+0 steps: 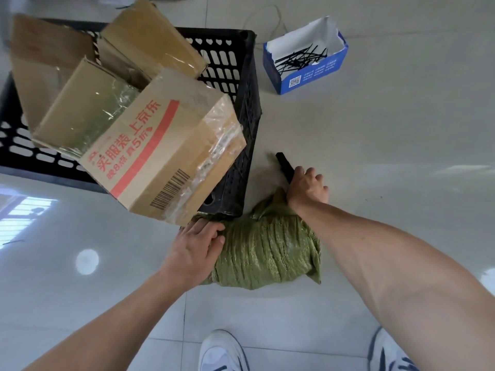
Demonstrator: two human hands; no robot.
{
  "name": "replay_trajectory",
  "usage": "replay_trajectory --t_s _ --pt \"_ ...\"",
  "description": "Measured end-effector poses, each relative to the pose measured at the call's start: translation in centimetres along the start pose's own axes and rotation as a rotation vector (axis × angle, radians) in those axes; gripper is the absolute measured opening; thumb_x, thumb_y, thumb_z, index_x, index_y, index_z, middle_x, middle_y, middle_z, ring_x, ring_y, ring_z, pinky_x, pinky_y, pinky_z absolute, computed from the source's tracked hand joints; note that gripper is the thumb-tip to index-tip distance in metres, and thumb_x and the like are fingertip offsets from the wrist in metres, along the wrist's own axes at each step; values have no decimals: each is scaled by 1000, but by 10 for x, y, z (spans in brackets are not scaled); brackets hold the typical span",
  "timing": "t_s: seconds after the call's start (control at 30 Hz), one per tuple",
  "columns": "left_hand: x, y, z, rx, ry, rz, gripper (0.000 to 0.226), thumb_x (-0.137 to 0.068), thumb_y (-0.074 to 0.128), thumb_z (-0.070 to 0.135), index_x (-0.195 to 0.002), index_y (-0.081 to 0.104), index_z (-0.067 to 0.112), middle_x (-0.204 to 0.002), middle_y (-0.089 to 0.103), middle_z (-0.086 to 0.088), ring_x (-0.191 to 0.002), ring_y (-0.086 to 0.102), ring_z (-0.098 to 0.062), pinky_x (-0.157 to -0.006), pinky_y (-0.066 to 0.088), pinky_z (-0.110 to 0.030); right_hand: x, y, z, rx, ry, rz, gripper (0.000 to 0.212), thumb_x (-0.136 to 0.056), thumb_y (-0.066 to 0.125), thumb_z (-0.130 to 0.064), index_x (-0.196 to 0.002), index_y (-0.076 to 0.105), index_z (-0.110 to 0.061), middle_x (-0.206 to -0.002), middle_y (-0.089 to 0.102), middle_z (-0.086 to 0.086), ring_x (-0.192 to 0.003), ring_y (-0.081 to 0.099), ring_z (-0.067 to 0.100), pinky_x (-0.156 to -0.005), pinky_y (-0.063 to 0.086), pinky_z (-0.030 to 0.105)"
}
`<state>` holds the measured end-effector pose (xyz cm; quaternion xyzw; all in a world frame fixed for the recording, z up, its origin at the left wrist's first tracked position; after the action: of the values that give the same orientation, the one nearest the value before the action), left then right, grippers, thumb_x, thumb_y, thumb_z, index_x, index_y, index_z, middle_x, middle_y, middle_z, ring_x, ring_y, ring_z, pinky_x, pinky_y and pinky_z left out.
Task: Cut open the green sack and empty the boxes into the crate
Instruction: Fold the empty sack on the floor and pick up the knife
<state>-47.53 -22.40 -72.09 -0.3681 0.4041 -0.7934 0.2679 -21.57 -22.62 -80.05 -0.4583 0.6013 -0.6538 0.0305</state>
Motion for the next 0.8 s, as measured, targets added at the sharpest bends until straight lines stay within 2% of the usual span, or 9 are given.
replay_trajectory --t_s 0.1,0.27,0.43,0.5,0.6,0.8 --pt "-3 1 4 1 22 10 37 -91 41 35 -106 67 12 -87 62 1 -83 61 -25 -77 52 -44 1 -4 5 -72 36 -9 44 -93 62 -29 -131 44 -17 -126 46 10 -119 44 32 -89 45 43" --pt "-7 -1 24 30 31 19 41 -91 39 37 -107 67 12 -88 63 1 -85 59 -24 -77 48 -37 15 -27 8 -190 39 28 36 -90 56 -12 -123 44 -15 -120 46 11 -113 45 32 -81 45 43" --pt "-4 -21 65 61 -102 -135 35 -97 42 35 -123 59 19 -108 61 0 -103 52 -22 -86 43 -35 58 -74 10 -361 -13 -5 33 -88 57 -10 -118 44 -12 -105 40 6 -105 45 29 -77 40 37" --pt "1 -42 88 173 -178 -176 33 -98 46 31 -127 56 19 -109 60 1 -98 55 -18 -81 44 -31 85 -101 13 -420 -13 -16 33 -88 61 -12 -116 44 -11 -104 42 6 -103 48 30 -78 42 37" --pt "15 -83 129 333 -234 -186 33 -98 48 30 -128 56 21 -106 61 2 -86 57 -12 -70 41 -23 129 -148 16 -456 -37 -17 36 -86 64 -13 -116 45 -8 -111 50 13 -104 55 36 -87 50 44" --pt "45 -201 219 414 -269 -100 33 -98 50 26 -129 58 22 -124 63 2 -110 57 -16 -92 41 -25 224 -267 13 -485 -8 -39 37 -85 68 -17 -116 50 -8 -120 57 15 -112 56 35 -94 46 39"
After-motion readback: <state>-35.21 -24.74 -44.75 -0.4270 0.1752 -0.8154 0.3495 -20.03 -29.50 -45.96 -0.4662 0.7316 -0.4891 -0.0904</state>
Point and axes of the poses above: each hand's wrist, its own x-axis away from the middle knuckle, its own y-axis out of the palm, z = x × y, the point moved 2 cm from there along -x, towards the middle knuckle
